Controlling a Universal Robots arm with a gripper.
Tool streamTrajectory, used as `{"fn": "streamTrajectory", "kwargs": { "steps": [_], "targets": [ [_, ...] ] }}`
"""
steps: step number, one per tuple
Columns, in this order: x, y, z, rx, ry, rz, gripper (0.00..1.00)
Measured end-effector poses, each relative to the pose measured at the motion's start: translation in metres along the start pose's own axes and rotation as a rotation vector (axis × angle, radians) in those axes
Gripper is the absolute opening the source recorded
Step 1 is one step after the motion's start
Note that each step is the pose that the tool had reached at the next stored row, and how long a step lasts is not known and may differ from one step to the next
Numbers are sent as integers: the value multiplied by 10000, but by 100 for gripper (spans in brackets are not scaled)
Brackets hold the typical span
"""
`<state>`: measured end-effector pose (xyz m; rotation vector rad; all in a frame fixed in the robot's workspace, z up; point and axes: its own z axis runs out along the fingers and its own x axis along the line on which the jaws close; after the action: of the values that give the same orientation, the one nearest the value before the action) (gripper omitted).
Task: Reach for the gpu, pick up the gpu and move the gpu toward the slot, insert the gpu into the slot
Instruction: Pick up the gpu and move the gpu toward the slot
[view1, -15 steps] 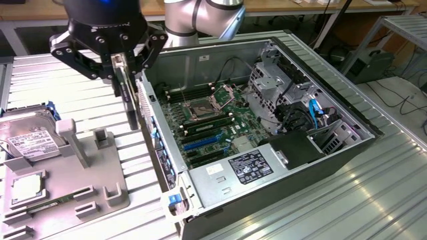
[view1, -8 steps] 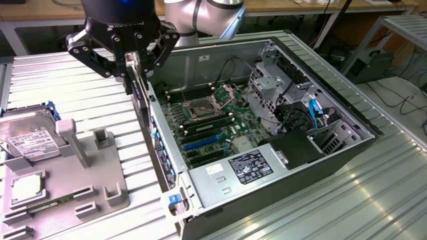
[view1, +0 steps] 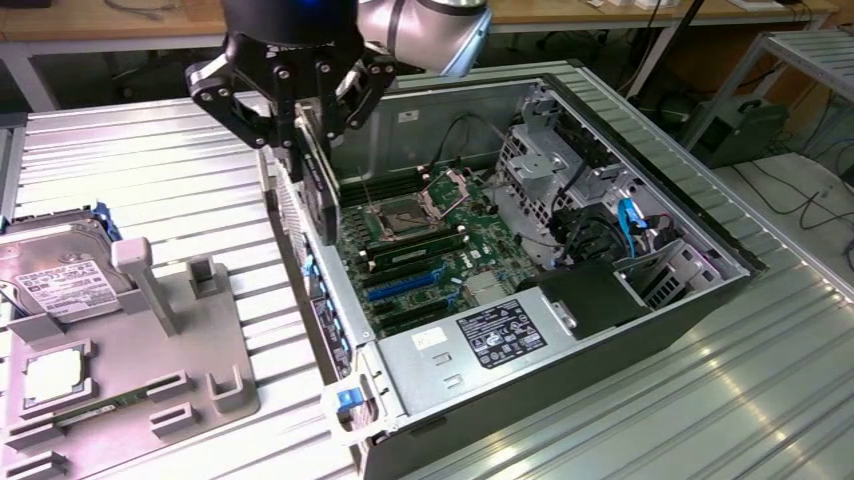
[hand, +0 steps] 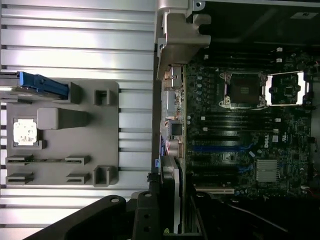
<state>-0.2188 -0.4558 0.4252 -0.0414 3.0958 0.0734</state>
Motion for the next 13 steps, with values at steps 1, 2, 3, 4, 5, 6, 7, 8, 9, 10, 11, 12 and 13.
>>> {"fn": "streamTrajectory", "kwargs": {
  "steps": [1,2,3,4,5,6,7,8,9,10,11,12,13],
  "targets": [
    [-42,-1,2,0,0,0,28],
    [-75,-2,2,1,1,-1,28],
    [-115,-3,5,1,0,0,28],
    [-154,-4,7,0,0,1,28],
    [-193,-5,9,0,0,2,28],
    [-236,-7,10,0,0,2,28],
    [-270,-8,12,-7,0,2,28],
    [-299,-8,13,-17,12,4,28],
    [-366,-10,16,-42,51,7,28],
    [-455,-13,20,-42,58,6,28],
    [-582,-16,26,-42,58,8,28],
    [-682,-19,31,-43,58,7,28],
    [-826,-23,38,-42,58,6,28]
  ]
}}
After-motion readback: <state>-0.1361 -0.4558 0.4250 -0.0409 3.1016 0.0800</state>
